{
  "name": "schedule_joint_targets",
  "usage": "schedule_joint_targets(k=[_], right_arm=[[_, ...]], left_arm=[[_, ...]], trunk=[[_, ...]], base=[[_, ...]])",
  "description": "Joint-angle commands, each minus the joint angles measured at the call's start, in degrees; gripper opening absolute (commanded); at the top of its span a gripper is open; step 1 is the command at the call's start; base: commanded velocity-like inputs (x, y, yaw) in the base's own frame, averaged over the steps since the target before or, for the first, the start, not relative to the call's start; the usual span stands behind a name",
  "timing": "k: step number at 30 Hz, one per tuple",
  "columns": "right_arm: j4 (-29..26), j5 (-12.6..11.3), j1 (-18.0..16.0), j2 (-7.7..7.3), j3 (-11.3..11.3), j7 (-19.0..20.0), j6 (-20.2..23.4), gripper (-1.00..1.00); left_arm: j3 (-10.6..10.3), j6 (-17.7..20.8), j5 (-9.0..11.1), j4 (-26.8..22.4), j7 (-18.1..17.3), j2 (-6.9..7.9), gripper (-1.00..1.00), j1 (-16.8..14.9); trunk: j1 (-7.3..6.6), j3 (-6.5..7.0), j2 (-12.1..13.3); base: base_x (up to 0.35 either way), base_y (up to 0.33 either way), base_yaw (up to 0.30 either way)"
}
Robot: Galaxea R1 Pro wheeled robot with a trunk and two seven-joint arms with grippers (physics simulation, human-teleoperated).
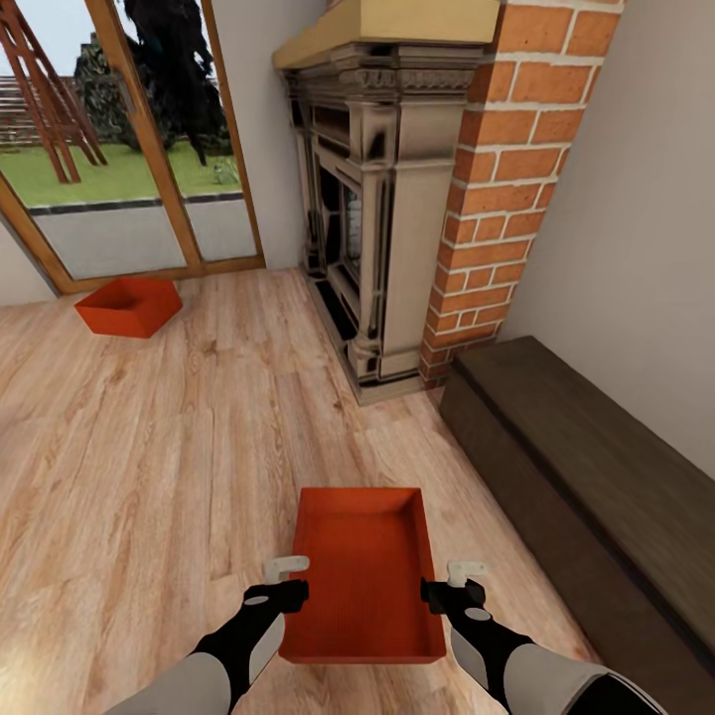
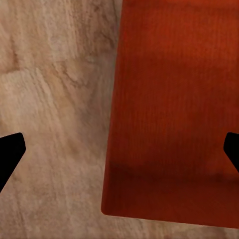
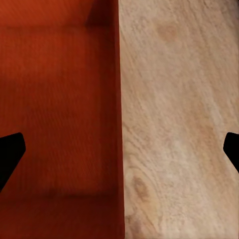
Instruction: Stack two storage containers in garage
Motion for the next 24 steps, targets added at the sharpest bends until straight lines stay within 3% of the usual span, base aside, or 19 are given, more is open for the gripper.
schedule_joint_targets(k=[1, 24], right_arm=[[0.03, -0.49, -0.03, 0.02, 0.49, -0.18, -0.16, 1.00], [0.03, -0.49, -0.03, -0.03, 0.48, -0.18, -0.59, 1.00]], left_arm=[[0.21, 0.30, 0.14, -0.13, 0.09, -0.04, 1.00, 0.00], [0.22, 0.30, 0.14, -0.17, 0.09, 0.07, 1.00, 0.00]], trunk=[[0.22, -0.22, -0.43], [5.27, -4.35, -9.66]], base=[[0.000, 0.000, 0.000], [0.000, 0.000, 0.000]])
